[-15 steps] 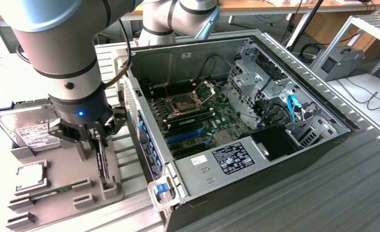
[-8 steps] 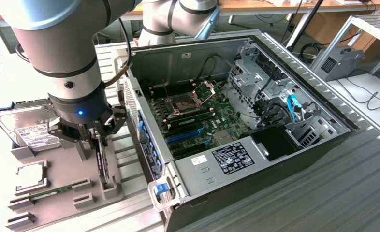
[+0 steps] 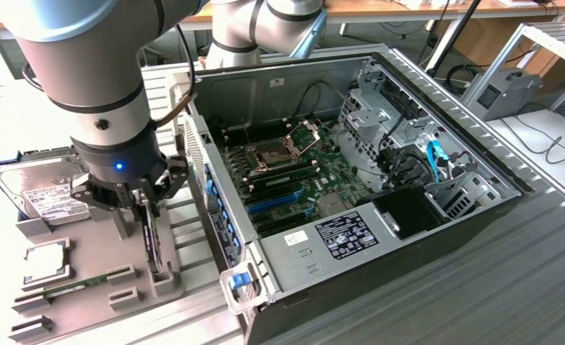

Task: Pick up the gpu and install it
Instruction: 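Pick up the gpu and move the gpu toward the slot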

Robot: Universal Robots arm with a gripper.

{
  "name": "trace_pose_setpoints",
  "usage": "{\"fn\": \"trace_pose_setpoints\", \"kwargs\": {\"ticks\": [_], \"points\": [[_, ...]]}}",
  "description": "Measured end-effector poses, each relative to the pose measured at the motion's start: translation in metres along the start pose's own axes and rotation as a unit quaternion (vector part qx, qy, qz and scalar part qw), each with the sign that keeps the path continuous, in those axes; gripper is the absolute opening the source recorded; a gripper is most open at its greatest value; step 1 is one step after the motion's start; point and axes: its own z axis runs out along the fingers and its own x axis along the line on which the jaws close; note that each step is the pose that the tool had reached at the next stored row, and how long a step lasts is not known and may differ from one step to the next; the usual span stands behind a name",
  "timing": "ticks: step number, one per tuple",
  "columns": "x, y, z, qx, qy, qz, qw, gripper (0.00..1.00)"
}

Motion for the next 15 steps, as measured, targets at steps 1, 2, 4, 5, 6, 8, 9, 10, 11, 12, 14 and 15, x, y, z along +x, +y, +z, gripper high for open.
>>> {"fn": "trace_pose_setpoints", "kwargs": {"ticks": [1,2,4,5,6,8,9,10,11,12,14,15], "points": [[0.0000,0.0000,-0.0003,0.0000,0.0000,0.000,1.0000,0.28],[0.0000,0.0000,-0.0008,0.0000,0.0000,0.000,1.0000,0.28],[0.0000,0.0001,-0.0013,0.0000,0.0000,0.000,1.0000,0.28],[0.0000,0.0001,-0.0017,0.0000,0.0000,0.000,1.0000,0.28],[0.0000,0.0001,-0.0020,0.0000,0.0000,0.000,1.0000,0.28],[0.0000,0.0001,-0.0026,0.0000,0.0000,0.000,1.0000,0.28],[-0.0001,0.0001,-0.0029,0.0000,0.0000,0.000,1.0000,0.28],[-0.0001,0.0002,-0.0032,0.0000,0.0000,0.000,1.0000,0.28],[-0.0001,0.0002,-0.0036,0.0000,0.0000,0.000,1.0000,0.28],[-0.0001,0.0002,-0.0039,0.0000,0.0000,0.000,1.0000,0.28],[-0.0001,0.0002,-0.0045,0.0000,0.0000,0.000,1.0000,0.28],[-0.0001,0.0002,-0.0048,0.0000,0.0000,0.000,1.0000,0.28]]}}
